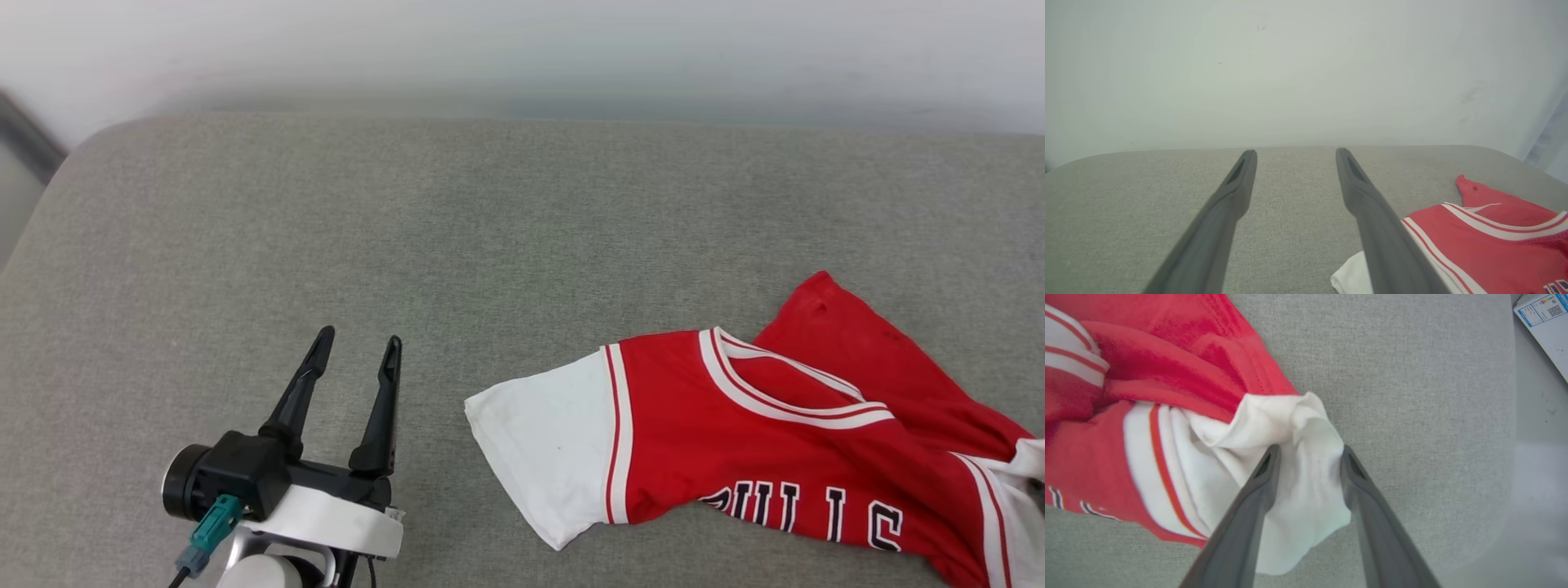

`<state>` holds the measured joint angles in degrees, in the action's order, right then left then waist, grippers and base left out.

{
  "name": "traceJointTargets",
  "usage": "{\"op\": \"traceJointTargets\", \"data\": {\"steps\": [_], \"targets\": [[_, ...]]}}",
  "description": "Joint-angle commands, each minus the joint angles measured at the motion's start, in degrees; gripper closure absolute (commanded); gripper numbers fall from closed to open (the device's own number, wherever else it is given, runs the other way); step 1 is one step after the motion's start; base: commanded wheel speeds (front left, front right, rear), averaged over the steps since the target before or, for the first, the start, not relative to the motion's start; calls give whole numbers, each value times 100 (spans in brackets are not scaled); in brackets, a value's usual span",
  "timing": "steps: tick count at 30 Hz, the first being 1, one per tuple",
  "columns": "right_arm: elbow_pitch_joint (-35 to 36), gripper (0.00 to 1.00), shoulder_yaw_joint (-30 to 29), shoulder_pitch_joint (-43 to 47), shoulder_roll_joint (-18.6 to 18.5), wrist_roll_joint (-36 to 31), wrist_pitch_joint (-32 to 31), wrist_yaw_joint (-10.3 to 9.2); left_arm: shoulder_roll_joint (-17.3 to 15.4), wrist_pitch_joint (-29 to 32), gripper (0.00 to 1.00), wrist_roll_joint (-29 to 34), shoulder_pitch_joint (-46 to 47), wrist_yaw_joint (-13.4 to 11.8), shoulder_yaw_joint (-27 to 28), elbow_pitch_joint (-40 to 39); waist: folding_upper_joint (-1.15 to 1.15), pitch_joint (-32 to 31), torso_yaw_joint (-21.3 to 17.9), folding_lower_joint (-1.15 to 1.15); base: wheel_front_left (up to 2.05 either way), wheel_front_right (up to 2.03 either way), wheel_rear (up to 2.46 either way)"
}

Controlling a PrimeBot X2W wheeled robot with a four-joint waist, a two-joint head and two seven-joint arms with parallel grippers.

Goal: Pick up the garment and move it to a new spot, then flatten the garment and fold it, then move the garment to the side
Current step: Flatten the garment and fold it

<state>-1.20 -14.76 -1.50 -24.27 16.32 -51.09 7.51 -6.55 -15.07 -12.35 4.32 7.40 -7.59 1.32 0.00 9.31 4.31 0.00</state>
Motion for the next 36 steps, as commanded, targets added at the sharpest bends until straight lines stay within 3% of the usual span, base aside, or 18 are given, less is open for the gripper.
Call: {"op": "traceJointTargets", "data": {"steps": [1, 11, 21, 22, 24, 29, 30, 36], "targets": [[-1, 0, -6, 27, 102, 13, 145, -4, -20, -15, 0, 3, -46, 7, 1, 4, 0, -43, -56, 0, 0, 0, 0], [867, 0, 56, -158, 483, 183, 1500, -4, -47, -15, 0, -6, -139, 8, 23, -31, 0, -297, -247, 0, 0, 0, 0], [1603, 0, -90, 248, 1606, 123, 3475, -4, -54, -15, 0, -57, -116, 8, -69, -126, 0, -358, -395, 0, 0, 0, 0], [1633, 0, 53, 378, 1807, 10, 3824, -4, -227, -15, 0, -254, 116, 8, -459, -45, 0, -301, -502, 0, 0, 0, 0], [1656, 0, 15, 342, 1854, -30, 3881, -4, -415, 87, 0, -420, 378, 8, -865, 3, 0, -261, -539, 0, 0, 0, 0], [1670, 0, 2, 225, 1925, -152, 3926, -4, -1064, 1214, 0, -920, 1551, 7, -1983, 54, 0, -110, -661, 0, 0, 0, 0], [1670, 0, 2, 225, 1925, -152, 3926, -4, -1064, 1214, 0, -920, 1551, 7, -1983, 54, 0, -110, -661, 0, 0, 0, 0], [1595, 0, 156, 92, 1997, -294, 3975, -4, -1462, 3184, 0, -2298, 3046, 7, -3090, 414, 0, 105, -943, 0, 0, 0, 0]]}}
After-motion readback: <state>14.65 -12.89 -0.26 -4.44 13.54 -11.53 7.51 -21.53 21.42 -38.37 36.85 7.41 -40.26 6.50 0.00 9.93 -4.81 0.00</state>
